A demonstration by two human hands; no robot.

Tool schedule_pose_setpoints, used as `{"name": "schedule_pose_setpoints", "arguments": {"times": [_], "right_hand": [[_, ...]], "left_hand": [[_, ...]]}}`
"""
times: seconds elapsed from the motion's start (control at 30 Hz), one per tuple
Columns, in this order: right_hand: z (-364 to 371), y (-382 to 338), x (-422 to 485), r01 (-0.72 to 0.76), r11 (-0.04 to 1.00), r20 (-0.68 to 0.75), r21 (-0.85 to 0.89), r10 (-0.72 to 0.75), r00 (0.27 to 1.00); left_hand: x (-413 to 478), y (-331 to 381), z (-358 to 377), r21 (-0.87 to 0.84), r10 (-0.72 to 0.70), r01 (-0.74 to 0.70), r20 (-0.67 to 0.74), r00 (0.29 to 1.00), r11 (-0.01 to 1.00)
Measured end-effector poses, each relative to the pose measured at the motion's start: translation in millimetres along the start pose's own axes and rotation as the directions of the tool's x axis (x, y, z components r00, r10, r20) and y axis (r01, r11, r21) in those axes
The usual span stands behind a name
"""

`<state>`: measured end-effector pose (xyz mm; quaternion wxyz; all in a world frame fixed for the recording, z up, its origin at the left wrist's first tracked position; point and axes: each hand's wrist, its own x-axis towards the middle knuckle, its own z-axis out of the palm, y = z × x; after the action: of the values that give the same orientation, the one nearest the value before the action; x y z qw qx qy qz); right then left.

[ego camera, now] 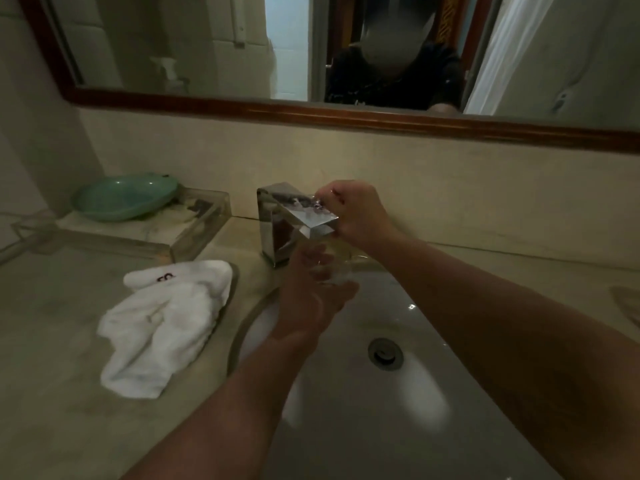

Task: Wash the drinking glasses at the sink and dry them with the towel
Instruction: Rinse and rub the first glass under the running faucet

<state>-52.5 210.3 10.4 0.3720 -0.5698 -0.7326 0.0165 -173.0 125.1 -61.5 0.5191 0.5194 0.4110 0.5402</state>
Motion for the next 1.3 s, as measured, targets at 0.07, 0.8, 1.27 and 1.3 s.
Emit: {"name": "schedule_pose_setpoints", "arguments": {"times": [0.07, 0.8, 1.27, 1.3], "right_hand": [[-2.7, 1.0, 5.3, -0.135, 0.986, 0.02, 0.099, 0.133, 0.991], [-16.4, -30.9, -91.6, -0.461, 0.678, 0.251, 0.572, 0.391, 0.886], [-0.8, -8.7, -67.1, -0.405, 0.517, 0.258, 0.755, 0.334, 0.907], [-4.6, -12.0, -66.4, -0.4, 0.534, 0.257, 0.745, 0.323, 0.911]], "left_hand": [[2.3, -2.7, -0.9, -0.002, -0.032, 0.032, -0.023, 0.999, 0.999], [-3.4, -5.3, 4.8, 0.011, -0.078, 0.081, -0.16, 0.984, 0.997], [-3.1, -14.7, 7.0, 0.081, 0.045, -0.03, -0.192, 0.98, 0.996], [-1.8, -13.8, 8.0, 0.051, 0.017, -0.006, -0.211, 0.977, 0.999]]}}
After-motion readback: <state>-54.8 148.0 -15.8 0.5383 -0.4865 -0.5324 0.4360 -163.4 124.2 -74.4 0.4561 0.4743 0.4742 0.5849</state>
